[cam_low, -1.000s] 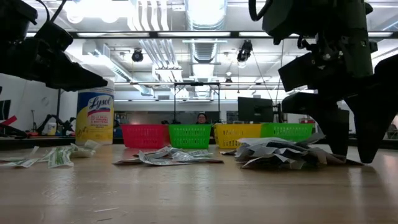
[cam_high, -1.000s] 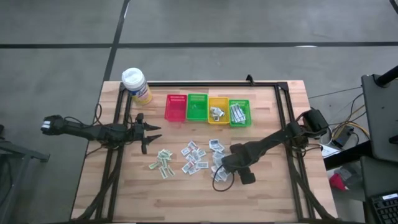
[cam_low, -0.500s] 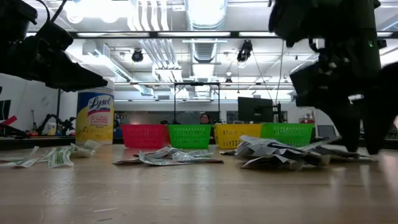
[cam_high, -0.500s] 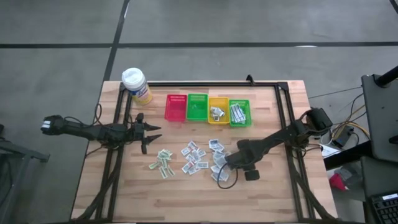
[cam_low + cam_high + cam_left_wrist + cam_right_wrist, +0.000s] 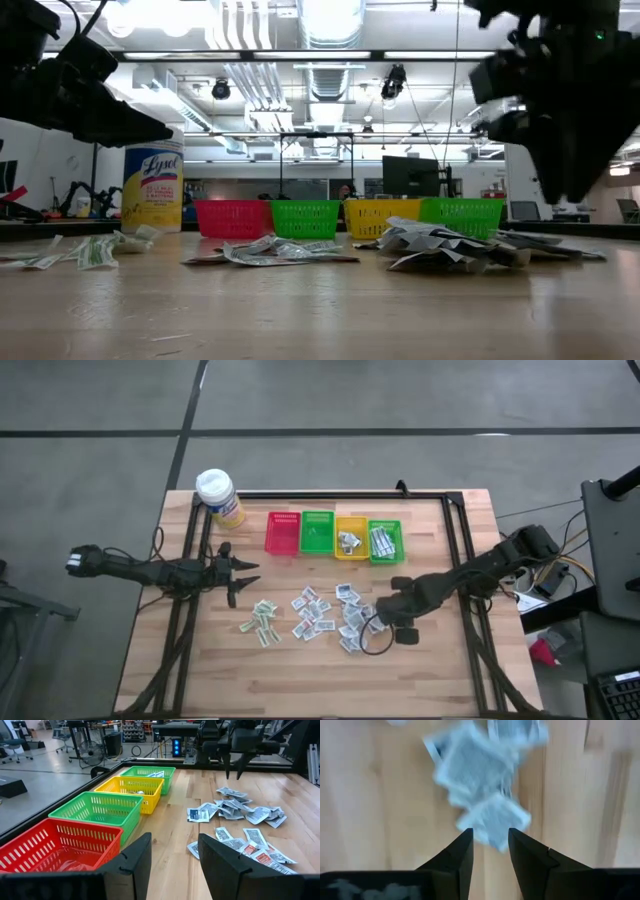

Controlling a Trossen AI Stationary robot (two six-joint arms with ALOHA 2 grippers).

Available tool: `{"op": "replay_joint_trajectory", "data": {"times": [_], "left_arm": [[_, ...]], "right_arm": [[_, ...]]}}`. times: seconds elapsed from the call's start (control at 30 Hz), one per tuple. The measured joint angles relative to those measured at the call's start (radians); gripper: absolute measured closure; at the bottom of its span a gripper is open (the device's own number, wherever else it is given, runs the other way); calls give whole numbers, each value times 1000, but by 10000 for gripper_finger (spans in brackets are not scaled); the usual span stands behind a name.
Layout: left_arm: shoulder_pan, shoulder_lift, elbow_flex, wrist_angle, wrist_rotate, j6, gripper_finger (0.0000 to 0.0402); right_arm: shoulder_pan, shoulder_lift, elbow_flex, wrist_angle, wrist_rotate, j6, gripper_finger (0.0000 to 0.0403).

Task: Pick & Place First Aid Supplies
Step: Put the blue alcohol pad into the yellow bin

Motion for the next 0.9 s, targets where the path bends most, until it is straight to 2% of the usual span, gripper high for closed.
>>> {"op": "replay_joint_trajectory", "data": {"times": [0.17, 0.27, 0.5, 0.73, 0.9], "left_arm": [[0, 3, 0, 1, 0, 0, 243], [0, 4, 0, 1, 0, 0, 243], [0, 4, 0, 3, 0, -1, 243], [0, 6, 0, 8, 0, -1, 243], [0, 12, 0, 8, 0, -2, 243]], "right_arm": [[0, -7, -1, 187, 0, -36, 278], [0, -4, -1, 236, 6, -77, 282], [-3, 14, -2, 243, 26, -138, 289], [-22, 43, 4, 252, 23, -330, 285], [-85, 41, 4, 275, 10, -325, 294]]}}
